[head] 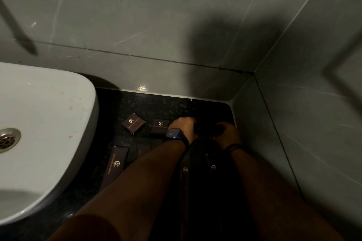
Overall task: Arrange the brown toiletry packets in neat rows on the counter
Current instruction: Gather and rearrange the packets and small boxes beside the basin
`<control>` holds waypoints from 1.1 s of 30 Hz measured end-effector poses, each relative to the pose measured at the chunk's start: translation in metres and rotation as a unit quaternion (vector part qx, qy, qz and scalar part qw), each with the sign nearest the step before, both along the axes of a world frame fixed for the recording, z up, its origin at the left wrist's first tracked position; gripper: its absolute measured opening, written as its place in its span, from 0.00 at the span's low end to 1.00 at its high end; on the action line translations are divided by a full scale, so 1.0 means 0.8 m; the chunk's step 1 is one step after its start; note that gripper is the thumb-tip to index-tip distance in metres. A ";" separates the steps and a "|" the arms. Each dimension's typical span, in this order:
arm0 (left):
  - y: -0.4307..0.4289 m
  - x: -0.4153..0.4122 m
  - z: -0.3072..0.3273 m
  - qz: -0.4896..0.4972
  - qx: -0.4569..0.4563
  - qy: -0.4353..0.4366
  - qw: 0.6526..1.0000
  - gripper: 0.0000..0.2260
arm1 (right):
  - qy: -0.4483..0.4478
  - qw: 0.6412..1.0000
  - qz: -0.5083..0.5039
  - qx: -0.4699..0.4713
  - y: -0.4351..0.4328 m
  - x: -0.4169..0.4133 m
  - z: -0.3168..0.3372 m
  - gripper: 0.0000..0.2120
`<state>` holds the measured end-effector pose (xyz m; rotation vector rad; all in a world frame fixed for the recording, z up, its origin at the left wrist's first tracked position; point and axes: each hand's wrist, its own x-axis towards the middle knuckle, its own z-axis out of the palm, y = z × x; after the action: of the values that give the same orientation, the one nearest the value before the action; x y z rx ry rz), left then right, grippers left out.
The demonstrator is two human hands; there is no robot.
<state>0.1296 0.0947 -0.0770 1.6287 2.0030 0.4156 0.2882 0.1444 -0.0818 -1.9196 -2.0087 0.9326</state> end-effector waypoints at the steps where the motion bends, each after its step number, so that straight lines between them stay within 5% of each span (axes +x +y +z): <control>1: -0.001 -0.002 0.002 -0.003 -0.001 0.000 1.000 0.21 | -0.005 1.000 0.000 -0.002 -0.001 0.000 0.001 0.14; 8: -0.021 -0.040 0.038 0.008 0.063 -0.003 0.998 0.28 | -0.010 0.999 0.006 0.030 -0.008 -0.008 0.026 0.39; 12: -0.038 -0.112 0.077 0.057 0.134 0.038 0.989 0.17 | -0.029 0.986 0.013 0.166 -0.022 -0.046 0.060 0.35; 15: -0.039 -0.160 0.091 0.053 0.092 0.104 0.989 0.15 | -0.095 0.970 0.051 0.218 -0.028 -0.075 0.067 0.32; 21: -0.045 -0.212 0.082 0.004 -0.113 0.195 0.974 0.22 | -0.144 0.939 0.246 0.190 -0.040 -0.148 0.051 0.32; 25: -0.042 -0.202 0.051 0.024 -0.153 0.194 0.969 0.24 | -0.187 0.929 0.288 0.140 -0.040 -0.174 0.033 0.33; 33: -0.035 -0.198 0.028 0.007 -0.182 0.167 0.969 0.25 | -0.221 0.914 0.322 0.113 -0.029 -0.183 0.016 0.21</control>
<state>-0.0289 0.0664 -0.0549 1.5235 2.1707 -0.2310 0.1414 0.1212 -0.0690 -1.4399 -2.9581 0.3399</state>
